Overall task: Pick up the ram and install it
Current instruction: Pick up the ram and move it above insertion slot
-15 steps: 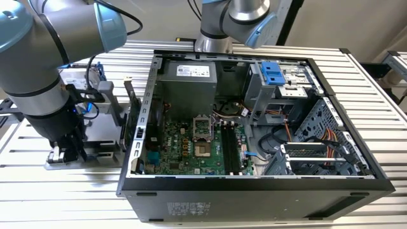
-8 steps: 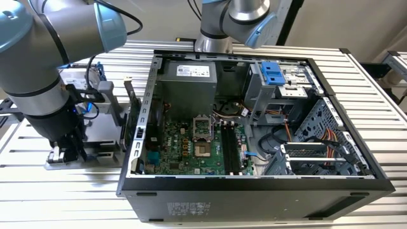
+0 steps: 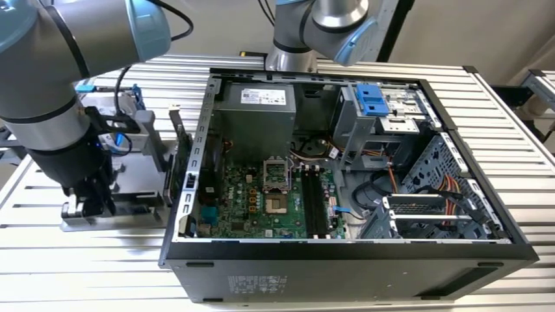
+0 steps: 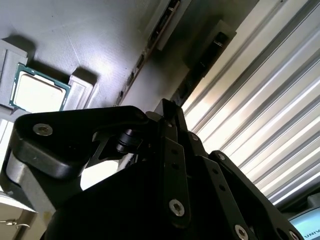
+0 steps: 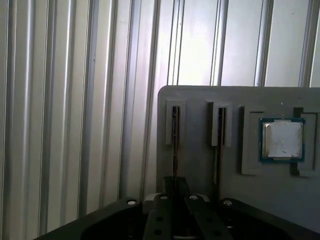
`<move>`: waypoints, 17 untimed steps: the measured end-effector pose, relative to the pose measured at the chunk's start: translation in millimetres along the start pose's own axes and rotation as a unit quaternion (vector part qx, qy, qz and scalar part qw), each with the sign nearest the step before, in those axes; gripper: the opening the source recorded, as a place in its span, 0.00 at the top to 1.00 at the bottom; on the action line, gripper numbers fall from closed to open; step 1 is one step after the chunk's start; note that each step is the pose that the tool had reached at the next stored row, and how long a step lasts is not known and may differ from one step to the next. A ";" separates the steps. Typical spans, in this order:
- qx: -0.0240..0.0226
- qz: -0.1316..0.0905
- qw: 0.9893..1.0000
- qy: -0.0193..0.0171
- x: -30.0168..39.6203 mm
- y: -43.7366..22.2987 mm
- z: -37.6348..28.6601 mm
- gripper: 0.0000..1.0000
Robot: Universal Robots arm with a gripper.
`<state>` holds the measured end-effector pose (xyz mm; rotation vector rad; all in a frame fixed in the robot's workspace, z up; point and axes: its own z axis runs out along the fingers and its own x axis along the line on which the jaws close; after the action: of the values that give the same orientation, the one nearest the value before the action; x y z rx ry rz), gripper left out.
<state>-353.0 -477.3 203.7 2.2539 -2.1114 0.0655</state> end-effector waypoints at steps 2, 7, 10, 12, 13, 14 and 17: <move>0.000 0.000 1.000 0.000 0.2 0.0 -3.0 1.00; 0.000 0.001 1.000 0.000 0.6 0.2 -7.8 1.00; 0.000 0.001 1.000 0.000 0.7 0.3 -10.2 1.00; 0.000 0.002 1.000 0.000 0.8 0.3 -12.0 1.00; 0.000 0.002 1.000 0.000 0.8 0.3 -12.5 1.00; 0.000 0.004 1.000 0.000 0.8 0.3 -12.9 1.00; -0.001 0.010 1.000 -0.001 0.9 0.4 -14.1 1.00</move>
<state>-353.2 -477.3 217.8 2.2333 -2.1348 0.0628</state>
